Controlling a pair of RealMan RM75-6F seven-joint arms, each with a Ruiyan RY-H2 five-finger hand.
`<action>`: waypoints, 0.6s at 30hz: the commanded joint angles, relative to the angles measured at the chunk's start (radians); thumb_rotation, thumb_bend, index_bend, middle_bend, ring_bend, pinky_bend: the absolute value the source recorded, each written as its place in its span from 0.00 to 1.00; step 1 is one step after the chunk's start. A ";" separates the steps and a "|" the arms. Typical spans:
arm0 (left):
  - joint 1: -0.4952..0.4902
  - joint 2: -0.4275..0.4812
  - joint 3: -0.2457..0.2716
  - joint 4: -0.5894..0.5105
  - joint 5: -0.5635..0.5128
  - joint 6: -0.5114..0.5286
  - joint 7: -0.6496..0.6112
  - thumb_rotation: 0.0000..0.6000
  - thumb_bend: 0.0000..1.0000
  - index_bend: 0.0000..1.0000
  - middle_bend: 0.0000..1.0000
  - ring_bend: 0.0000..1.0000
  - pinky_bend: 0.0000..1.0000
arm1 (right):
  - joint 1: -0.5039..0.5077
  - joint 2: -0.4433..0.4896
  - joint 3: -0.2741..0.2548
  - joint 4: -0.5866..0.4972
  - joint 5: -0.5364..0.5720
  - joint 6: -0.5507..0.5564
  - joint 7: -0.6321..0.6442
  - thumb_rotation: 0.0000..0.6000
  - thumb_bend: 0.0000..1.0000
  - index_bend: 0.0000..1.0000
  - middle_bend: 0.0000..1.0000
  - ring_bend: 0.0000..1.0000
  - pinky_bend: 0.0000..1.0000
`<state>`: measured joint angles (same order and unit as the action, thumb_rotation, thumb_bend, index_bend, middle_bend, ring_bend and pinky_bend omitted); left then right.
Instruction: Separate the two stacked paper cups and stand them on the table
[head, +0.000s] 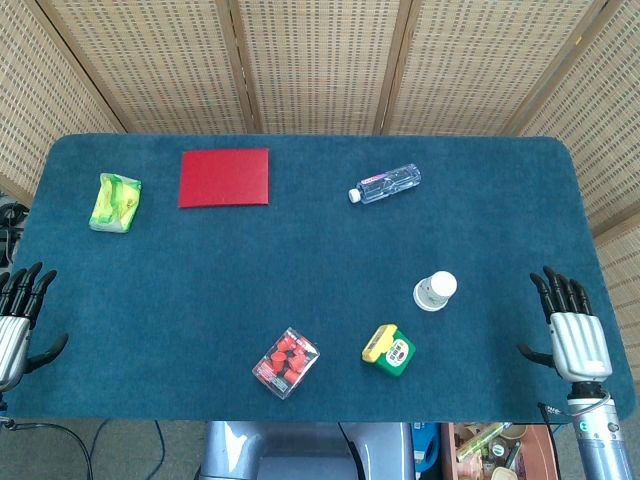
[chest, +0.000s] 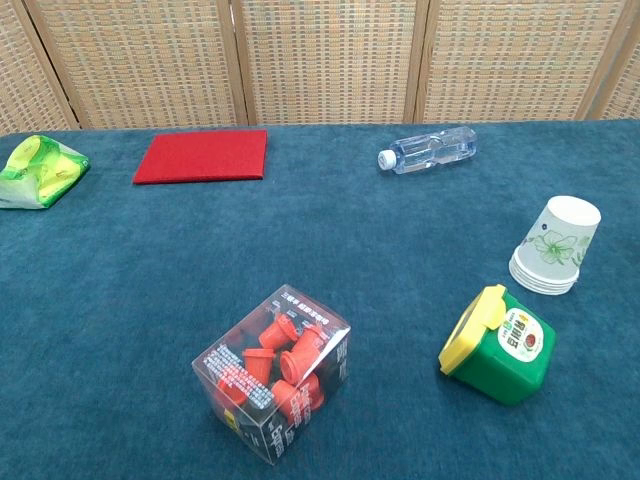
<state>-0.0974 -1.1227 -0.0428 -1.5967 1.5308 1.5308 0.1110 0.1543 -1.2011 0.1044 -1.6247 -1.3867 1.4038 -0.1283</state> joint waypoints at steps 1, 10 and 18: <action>-0.001 0.001 -0.002 0.005 -0.003 -0.003 -0.004 1.00 0.28 0.00 0.00 0.00 0.00 | 0.002 -0.003 0.001 0.001 0.003 -0.003 -0.005 1.00 0.08 0.05 0.00 0.00 0.00; 0.000 0.001 -0.001 0.006 -0.004 -0.006 -0.003 1.00 0.28 0.00 0.00 0.00 0.00 | 0.002 -0.006 0.006 -0.004 -0.006 0.007 0.003 1.00 0.08 0.05 0.00 0.00 0.00; -0.002 0.000 -0.002 0.009 -0.007 -0.012 -0.003 1.00 0.28 0.00 0.00 0.00 0.00 | 0.028 0.004 0.025 -0.040 -0.021 -0.008 0.017 1.00 0.08 0.05 0.00 0.00 0.00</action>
<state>-0.0988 -1.1225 -0.0451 -1.5882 1.5239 1.5197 0.1076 0.1736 -1.2018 0.1233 -1.6549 -1.4068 1.4036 -0.1080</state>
